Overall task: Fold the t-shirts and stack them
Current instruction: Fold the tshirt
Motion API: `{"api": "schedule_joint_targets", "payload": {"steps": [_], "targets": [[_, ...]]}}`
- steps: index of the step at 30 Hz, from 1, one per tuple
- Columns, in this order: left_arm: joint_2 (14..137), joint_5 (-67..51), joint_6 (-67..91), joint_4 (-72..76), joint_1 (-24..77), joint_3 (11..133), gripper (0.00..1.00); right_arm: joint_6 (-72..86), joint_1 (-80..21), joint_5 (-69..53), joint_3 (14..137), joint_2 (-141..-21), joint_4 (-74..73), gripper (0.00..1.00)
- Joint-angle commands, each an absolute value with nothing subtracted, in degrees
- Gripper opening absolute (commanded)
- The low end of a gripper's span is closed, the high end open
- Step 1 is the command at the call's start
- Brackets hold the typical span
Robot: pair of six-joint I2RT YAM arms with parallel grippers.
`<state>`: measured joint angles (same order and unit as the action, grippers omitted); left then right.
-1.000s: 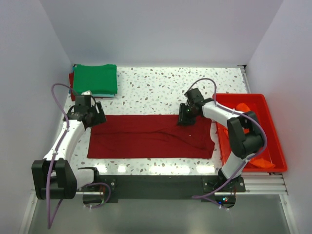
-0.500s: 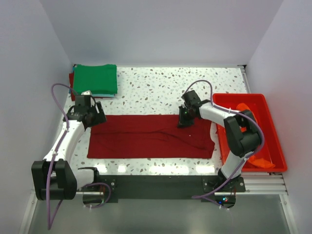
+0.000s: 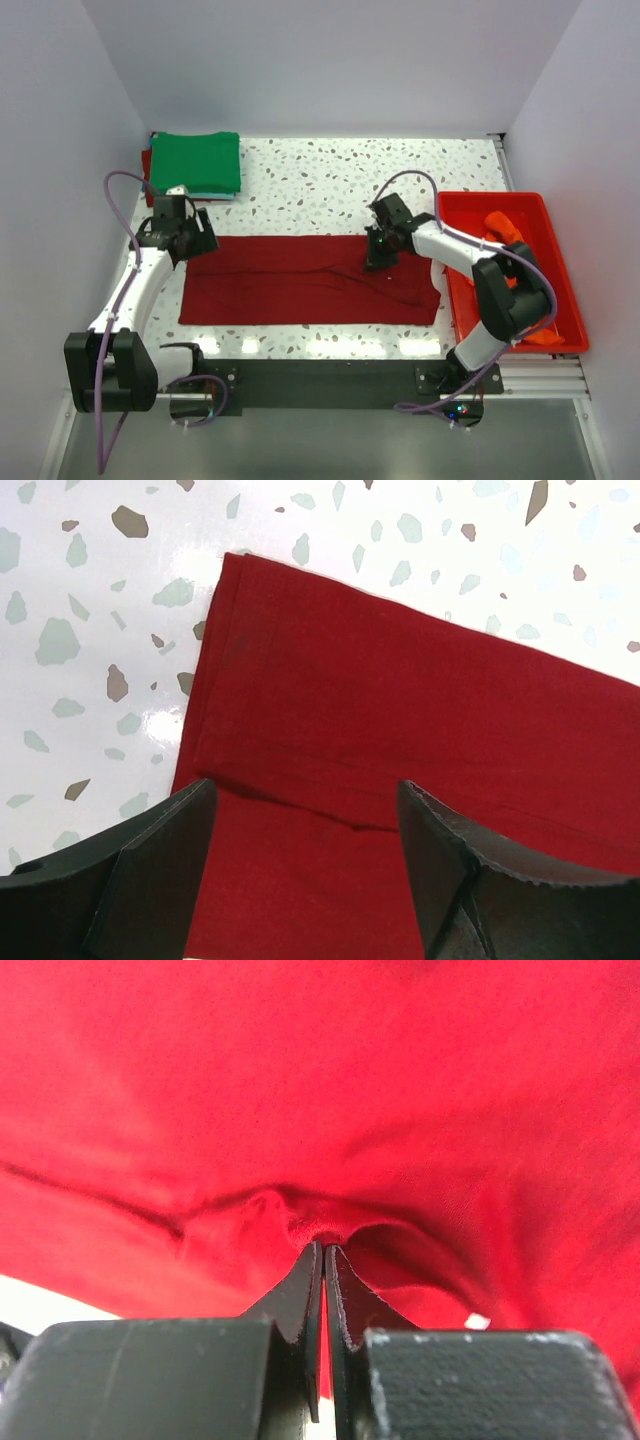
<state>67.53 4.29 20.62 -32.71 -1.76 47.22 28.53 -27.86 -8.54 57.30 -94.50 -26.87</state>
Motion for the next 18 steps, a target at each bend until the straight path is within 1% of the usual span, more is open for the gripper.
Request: {"api": "schedule_joint_targets", "payload": {"steps": [1, 9, 18], "targets": [[66.71, 3.17, 21.27, -31.91, -1.93, 47.11, 0.77, 32.24, -30.05, -8.17, 54.06, -88.52, -28.92, 0.00], [67.50, 2.02, 20.74, -31.73, -2.02, 47.28, 0.77, 36.91, -35.77, -6.24, 50.10, -83.59, -30.41, 0.00], [68.82, 1.14, 19.78, -31.55, -1.93, 47.64, 0.77, 41.57, -40.69, -2.99, 50.97, -84.64, -30.94, 0.00]]}}
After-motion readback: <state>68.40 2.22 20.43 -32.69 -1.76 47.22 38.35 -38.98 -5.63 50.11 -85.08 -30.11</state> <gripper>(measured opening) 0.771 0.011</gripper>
